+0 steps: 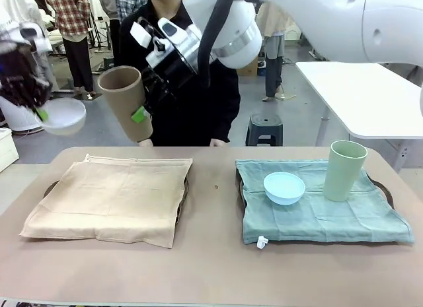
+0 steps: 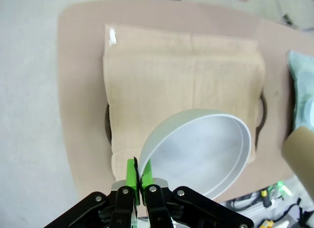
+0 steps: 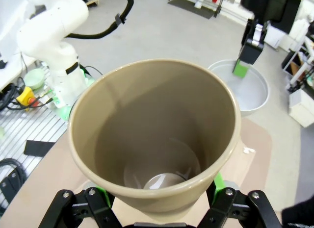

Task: Set up a tray with a mat and arrange the tableware.
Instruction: Place the Picnic Bowl and Reusable plastic cup back onto the Handle tray in front of the human's position.

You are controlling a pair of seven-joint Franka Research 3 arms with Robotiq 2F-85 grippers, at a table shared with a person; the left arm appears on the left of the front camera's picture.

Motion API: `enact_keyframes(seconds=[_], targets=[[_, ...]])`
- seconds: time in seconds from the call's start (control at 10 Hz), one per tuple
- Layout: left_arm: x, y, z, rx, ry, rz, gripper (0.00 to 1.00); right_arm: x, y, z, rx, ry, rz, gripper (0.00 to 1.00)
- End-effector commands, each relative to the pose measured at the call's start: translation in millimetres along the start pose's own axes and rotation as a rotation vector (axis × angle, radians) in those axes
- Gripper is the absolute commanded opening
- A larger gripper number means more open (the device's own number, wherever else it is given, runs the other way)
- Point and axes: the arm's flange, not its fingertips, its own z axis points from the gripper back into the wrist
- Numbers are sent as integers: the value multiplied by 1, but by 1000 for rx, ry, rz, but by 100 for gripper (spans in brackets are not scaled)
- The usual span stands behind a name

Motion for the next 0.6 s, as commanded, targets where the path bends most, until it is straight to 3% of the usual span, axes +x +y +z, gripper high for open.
enact_keyframes(seconds=[0.0, 0.2, 0.3, 0.5], targets=[[16, 10, -61, -63, 140, -28, 4, -55, 7, -11, 24, -73, -46, 85], [16, 8, -94, -85, 223, -20, 4, -87, 14, -28, 39, -121, -95, 85], [14, 11, -88, -48, 217, 7, 4, -80, 14, -28, 0, -107, -119, 85], [10, 8, -104, -55, 197, -21, 4, -90, 4, -26, 42, -67, -98, 85]])
